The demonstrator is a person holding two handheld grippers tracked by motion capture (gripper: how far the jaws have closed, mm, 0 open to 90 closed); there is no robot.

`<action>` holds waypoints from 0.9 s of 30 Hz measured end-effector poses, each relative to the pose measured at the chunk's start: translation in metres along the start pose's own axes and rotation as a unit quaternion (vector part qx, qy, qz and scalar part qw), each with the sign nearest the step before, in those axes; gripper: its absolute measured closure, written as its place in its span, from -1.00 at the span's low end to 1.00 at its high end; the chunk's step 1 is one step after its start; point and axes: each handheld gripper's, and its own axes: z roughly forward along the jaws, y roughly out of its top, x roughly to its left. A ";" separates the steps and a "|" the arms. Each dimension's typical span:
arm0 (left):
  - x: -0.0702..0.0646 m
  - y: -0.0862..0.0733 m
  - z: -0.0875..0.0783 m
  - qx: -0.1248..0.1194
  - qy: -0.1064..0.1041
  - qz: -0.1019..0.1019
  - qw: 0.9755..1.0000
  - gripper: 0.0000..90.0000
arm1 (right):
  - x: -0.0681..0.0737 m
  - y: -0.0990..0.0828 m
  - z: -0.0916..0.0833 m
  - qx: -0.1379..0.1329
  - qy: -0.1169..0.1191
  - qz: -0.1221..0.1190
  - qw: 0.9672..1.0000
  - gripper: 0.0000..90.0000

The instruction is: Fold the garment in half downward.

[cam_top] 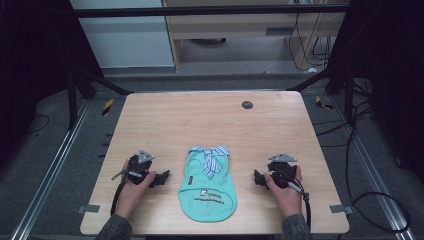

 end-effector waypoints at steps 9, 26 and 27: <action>-0.003 0.007 0.000 0.000 -0.021 0.017 1.000 -0.89 | 0.002 0.000 -0.001 -0.003 0.007 -0.004 1.000 -0.91; -0.026 0.083 -0.007 -0.011 -0.063 0.072 0.995 -0.80 | 0.044 0.049 -0.015 0.006 0.068 -0.080 0.994 -0.05; -0.026 0.083 -0.007 -0.011 -0.063 0.072 0.995 -0.79 | 0.048 0.053 -0.016 0.003 0.072 -0.087 0.994 0.02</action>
